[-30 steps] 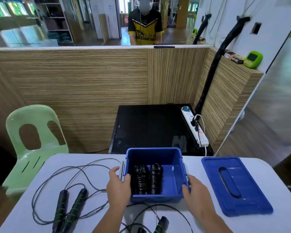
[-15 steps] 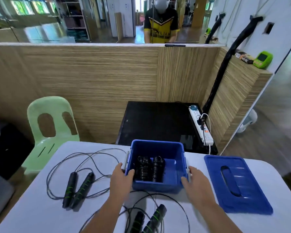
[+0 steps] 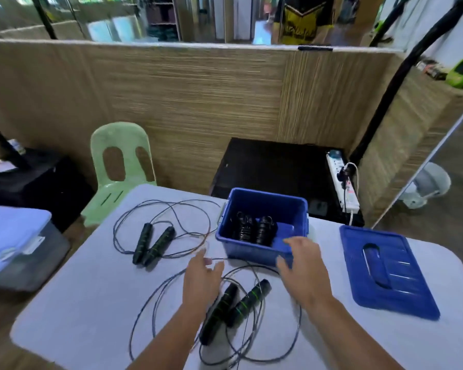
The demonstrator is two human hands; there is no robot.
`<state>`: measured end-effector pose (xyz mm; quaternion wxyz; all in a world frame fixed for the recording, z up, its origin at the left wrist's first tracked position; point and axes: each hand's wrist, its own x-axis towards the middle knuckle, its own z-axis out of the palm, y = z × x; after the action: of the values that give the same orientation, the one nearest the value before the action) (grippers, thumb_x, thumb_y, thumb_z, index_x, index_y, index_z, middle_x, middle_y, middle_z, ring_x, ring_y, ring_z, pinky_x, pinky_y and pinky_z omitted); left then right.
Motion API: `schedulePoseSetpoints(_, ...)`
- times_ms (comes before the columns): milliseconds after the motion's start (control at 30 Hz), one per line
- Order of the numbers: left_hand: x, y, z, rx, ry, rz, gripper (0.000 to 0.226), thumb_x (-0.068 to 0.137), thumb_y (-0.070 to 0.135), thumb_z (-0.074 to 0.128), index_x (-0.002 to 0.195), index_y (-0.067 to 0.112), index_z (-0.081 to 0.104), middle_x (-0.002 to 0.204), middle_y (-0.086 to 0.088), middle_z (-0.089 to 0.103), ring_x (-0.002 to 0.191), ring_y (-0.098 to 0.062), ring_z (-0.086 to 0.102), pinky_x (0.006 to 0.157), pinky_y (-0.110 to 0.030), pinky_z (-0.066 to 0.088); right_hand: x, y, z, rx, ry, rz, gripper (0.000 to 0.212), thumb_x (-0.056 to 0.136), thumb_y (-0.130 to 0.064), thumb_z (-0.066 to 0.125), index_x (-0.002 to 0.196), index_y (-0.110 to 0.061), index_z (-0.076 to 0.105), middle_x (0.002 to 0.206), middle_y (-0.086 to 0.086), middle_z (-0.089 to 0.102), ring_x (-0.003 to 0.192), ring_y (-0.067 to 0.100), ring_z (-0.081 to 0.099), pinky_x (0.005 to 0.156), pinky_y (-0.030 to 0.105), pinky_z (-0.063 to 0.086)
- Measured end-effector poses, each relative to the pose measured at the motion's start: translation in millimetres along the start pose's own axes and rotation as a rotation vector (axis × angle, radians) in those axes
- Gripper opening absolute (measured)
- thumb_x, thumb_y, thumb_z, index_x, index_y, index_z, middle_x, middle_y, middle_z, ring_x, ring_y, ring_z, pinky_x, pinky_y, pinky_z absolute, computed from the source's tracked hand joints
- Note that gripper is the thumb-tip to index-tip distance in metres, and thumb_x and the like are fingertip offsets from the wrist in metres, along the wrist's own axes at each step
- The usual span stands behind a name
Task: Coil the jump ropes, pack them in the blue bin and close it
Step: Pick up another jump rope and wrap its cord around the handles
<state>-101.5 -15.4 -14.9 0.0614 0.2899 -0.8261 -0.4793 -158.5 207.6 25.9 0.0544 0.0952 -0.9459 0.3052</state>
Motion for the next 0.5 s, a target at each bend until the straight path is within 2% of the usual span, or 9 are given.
schedulePoseSetpoints(67,-6,-8,-1,0.028,-0.017,0.001,0.059,0.094,0.032,0.067,0.147,0.016,0.048,0.118,0.000,0.064,0.090,-0.010,0.063,0.078,-0.025,0.045,-9,-8,8,-0.027,-0.036,-0.017,0.037,0.090,-0.025,0.063,0.126,-0.019,0.064,0.125,-0.001,0.059,0.119,0.023,0.050,0.099,0.036,0.047)
schedulePoseSetpoints(100,-9,-12,-1,0.050,-0.030,0.004,0.058,0.094,0.033,0.067,0.147,0.016,0.049,0.117,0.001,0.064,0.092,-0.012,0.064,0.081,-0.027,0.044,-14,-11,13,-0.043,-0.063,-0.023,0.038,0.090,-0.026,0.062,0.127,-0.019,0.063,0.125,-0.002,0.058,0.119,0.022,0.050,0.100,0.034,0.047)
schedulePoseSetpoints(200,-18,-22,0,0.157,-0.085,0.059,0.051,0.095,0.033,0.064,0.143,0.020,0.052,0.112,0.007,0.062,0.094,-0.010,0.063,0.082,-0.028,0.046,-30,-17,33,-0.075,-0.158,-0.022,0.039,0.092,-0.030,0.059,0.130,-0.021,0.059,0.127,-0.003,0.055,0.120,0.019,0.049,0.099,0.032,0.045)
schedulePoseSetpoints(333,-26,-33,3,0.345,-0.202,0.148,0.030,0.096,0.027,0.059,0.125,0.021,0.061,0.104,0.005,0.060,0.095,-0.016,0.060,0.086,-0.033,0.049,-46,-29,61,-0.075,-0.309,0.098,0.022,0.091,-0.032,0.055,0.111,-0.022,0.060,0.109,-0.001,0.066,0.102,0.022,0.060,0.076,0.031,0.043)
schedulePoseSetpoints(400,-26,-41,5,0.417,-0.236,0.180,0.033,0.097,0.029,0.056,0.129,0.025,0.060,0.111,0.003,0.061,0.103,-0.018,0.060,0.088,-0.030,0.047,-51,-37,74,-0.129,-0.411,0.136,0.020,0.092,-0.032,0.056,0.108,-0.020,0.057,0.106,0.005,0.067,0.099,0.025,0.063,0.073,0.033,0.043)
schedulePoseSetpoints(500,-25,-53,5,0.511,-0.282,0.193,0.032,0.096,0.031,0.055,0.127,0.024,0.059,0.121,0.000,0.061,0.114,-0.020,0.058,0.091,-0.030,0.046,-59,-46,96,-0.170,-0.494,0.182,0.027,0.092,-0.035,0.055,0.115,-0.020,0.054,0.108,0.007,0.068,0.099,0.029,0.066,0.072,0.035,0.047)
